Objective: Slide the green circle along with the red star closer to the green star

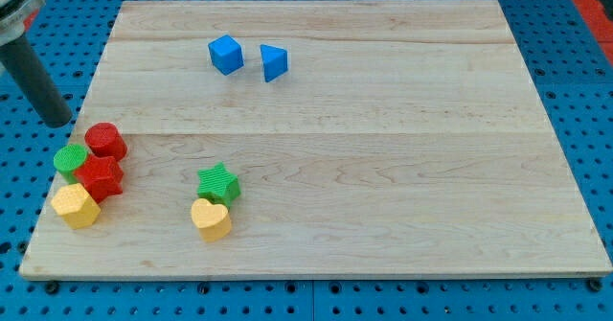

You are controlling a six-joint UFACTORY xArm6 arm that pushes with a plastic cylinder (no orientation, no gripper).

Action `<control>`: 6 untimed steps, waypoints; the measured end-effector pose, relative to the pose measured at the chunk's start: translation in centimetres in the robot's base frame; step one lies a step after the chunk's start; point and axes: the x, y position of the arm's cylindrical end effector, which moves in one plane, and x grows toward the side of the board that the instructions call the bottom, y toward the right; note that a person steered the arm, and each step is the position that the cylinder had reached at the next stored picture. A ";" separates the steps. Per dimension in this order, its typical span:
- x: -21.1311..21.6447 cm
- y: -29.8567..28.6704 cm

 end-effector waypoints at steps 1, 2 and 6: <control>4.4 0.0; 8.2 0.0; 5.1 3.0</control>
